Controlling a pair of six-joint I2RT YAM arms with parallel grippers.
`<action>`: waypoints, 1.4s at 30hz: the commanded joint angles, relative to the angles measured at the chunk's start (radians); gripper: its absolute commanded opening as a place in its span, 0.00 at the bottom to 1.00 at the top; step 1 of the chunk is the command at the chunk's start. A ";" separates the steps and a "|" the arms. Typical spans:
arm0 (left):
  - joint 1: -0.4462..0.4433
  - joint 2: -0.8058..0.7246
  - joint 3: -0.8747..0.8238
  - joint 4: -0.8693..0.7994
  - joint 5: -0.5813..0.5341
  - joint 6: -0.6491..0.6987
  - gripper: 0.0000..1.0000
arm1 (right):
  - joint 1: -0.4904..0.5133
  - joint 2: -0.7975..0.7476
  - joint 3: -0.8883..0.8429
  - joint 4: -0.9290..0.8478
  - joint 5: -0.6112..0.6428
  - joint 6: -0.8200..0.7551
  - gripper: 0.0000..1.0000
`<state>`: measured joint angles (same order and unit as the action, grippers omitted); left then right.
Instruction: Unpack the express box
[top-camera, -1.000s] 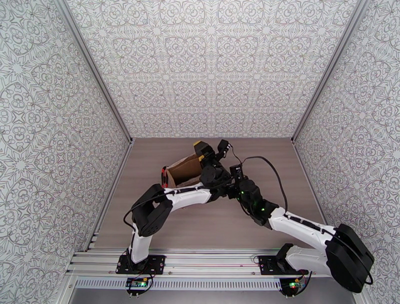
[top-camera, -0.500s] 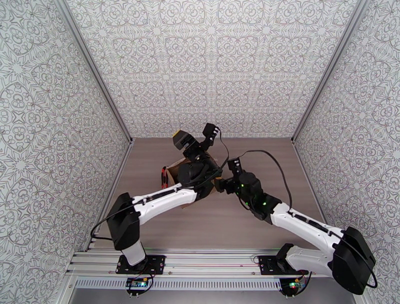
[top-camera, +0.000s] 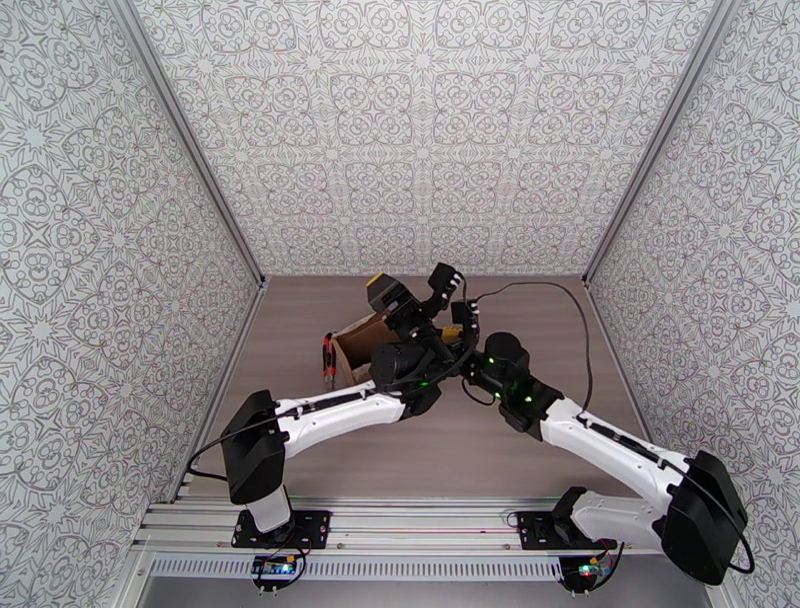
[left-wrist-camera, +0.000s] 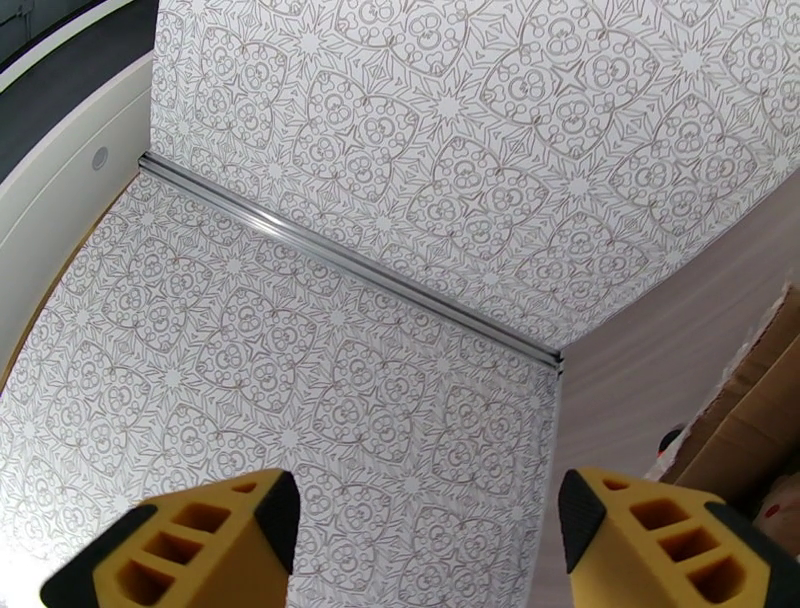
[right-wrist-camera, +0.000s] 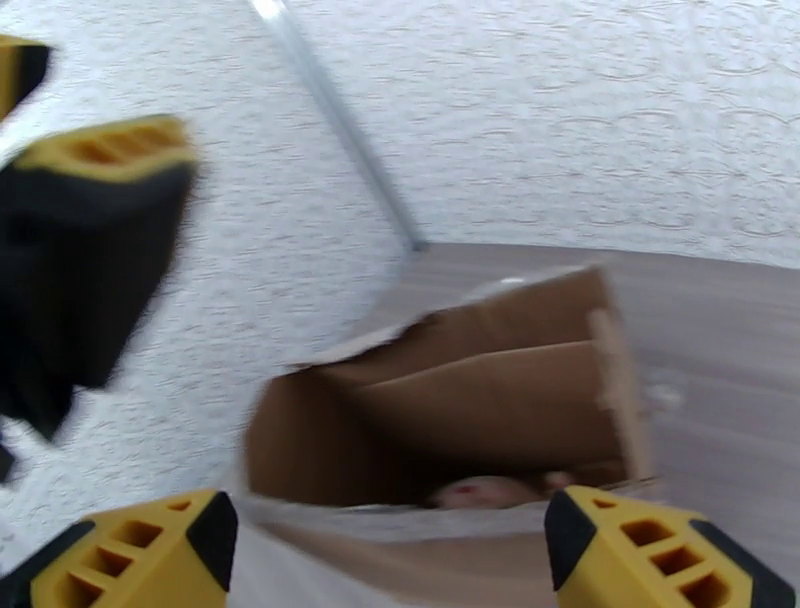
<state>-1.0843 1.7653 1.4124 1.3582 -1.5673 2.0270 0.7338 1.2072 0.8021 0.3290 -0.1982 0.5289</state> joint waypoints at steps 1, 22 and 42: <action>-0.007 -0.012 -0.025 0.022 -0.091 -0.116 0.74 | 0.005 -0.044 -0.070 0.091 -0.148 0.062 0.83; -0.326 -0.237 -0.322 0.023 -0.099 -0.569 0.79 | 0.030 -0.181 -0.133 -0.262 0.075 -0.083 0.84; -0.423 -0.065 -0.186 0.021 0.068 -0.596 0.83 | 0.047 -0.271 -0.110 -0.384 0.125 -0.049 0.85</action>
<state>-1.4788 1.6779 1.1866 1.3655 -1.5280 1.4578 0.7715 0.9504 0.6762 -0.0353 -0.0948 0.4820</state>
